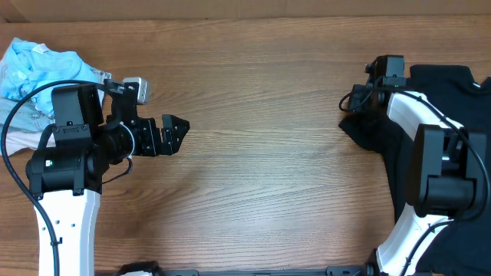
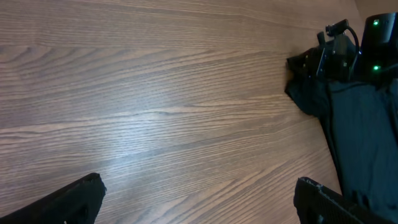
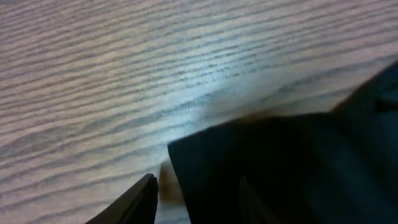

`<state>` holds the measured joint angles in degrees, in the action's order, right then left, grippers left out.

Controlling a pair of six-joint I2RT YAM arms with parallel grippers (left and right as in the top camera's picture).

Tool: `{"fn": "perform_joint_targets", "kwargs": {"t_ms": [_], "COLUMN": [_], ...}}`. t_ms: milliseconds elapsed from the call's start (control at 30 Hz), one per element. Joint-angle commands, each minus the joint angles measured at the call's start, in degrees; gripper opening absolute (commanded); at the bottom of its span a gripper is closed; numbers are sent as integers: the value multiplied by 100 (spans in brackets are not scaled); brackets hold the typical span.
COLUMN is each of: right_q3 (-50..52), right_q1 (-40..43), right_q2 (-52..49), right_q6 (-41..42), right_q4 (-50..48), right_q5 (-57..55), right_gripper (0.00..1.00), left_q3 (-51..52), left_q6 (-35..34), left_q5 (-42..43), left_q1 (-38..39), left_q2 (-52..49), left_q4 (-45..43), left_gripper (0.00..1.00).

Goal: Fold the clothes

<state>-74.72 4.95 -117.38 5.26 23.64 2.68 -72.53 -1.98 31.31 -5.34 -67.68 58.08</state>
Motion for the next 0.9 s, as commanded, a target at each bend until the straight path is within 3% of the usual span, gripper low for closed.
{"fn": "perform_joint_targets", "kwargs": {"t_ms": [0,133,333,633,867], "right_q3": [-94,-94,-94,-42,39], "right_q1": [31,31,31,20,20], "right_q2": [-173,-367,-474,-678,-693], "right_q6": [33,72,98,216,385], "right_q4": [-87,-116,-118,44,85], "right_q5": [61,87,-186,-337,-302], "right_gripper": [46,46,35,36,6], "left_q3": [-146,-146,-146,-146,-146], "left_q6": [28,26,26,24,24], "left_q5": [-42,-35,-24,-13,-13], "left_q1": [-26,-26,-26,-26,-26], "left_q2": [-22,-70,-83,-83,-83], "left_q4": [-13,15,20,20,20], "left_gripper": [100,100,100,100,100]}}
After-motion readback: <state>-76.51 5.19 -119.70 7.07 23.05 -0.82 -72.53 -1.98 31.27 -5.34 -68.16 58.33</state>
